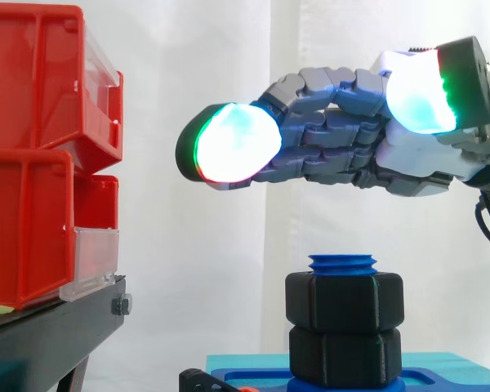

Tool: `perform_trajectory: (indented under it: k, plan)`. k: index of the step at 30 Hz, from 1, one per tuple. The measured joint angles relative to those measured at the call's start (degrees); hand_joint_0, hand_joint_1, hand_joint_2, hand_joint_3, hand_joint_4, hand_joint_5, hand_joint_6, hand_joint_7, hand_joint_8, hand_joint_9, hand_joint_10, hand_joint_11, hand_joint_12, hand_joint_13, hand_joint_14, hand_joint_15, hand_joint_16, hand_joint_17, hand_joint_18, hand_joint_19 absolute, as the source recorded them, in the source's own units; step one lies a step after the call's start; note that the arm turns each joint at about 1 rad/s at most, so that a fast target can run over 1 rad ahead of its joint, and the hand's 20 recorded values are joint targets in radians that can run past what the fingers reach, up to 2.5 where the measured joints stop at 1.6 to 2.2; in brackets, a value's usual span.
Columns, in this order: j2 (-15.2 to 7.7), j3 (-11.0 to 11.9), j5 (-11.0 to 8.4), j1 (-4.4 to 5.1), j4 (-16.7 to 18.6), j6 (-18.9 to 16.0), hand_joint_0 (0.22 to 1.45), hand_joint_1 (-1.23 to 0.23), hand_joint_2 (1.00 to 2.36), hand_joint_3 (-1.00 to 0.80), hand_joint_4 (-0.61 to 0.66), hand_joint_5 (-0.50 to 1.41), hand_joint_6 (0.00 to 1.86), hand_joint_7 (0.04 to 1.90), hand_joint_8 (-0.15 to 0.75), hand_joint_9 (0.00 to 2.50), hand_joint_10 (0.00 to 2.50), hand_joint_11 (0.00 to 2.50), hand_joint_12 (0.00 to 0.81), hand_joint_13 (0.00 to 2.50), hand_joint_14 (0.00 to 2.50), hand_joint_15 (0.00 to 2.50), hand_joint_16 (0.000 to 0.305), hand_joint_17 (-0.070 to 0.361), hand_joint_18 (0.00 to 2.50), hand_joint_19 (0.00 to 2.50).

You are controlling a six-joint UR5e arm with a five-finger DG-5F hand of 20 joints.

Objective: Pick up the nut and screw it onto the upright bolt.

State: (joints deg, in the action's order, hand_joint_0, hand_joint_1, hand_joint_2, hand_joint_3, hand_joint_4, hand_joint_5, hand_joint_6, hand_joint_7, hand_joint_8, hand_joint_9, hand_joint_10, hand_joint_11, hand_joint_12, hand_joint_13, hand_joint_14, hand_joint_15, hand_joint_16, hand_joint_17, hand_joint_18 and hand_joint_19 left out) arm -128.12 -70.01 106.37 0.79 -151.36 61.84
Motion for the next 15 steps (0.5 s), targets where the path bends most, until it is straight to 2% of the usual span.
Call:
perform_trajectory:
  k: [5,9,15]
  plan:
    - [-0.13,-0.02,-1.37,-0.26,-0.64,0.02,0.43,-0.24,1.00,-0.50,-0.03,-0.30,0.50,0.52,0.144,0.00,0.00,0.00,0.350,0.00,0.00,0.00,0.056,0.126,0.00,0.00]
    - [-1.14,-0.03,-2.95,-0.41,-1.07,-0.36,0.43,-0.24,1.00,-0.50,-0.01,-0.29,0.50,0.54,0.147,0.00,0.00,0.00,0.354,0.00,0.00,0.00,0.056,0.127,0.00,0.00]
    - [-1.75,-0.03,-4.22,-0.27,-1.50,-0.59,0.43,-0.24,1.00,-0.50,0.02,-0.27,0.50,0.58,0.161,0.00,0.00,0.00,0.357,0.00,0.00,0.00,0.057,0.128,0.00,0.00]
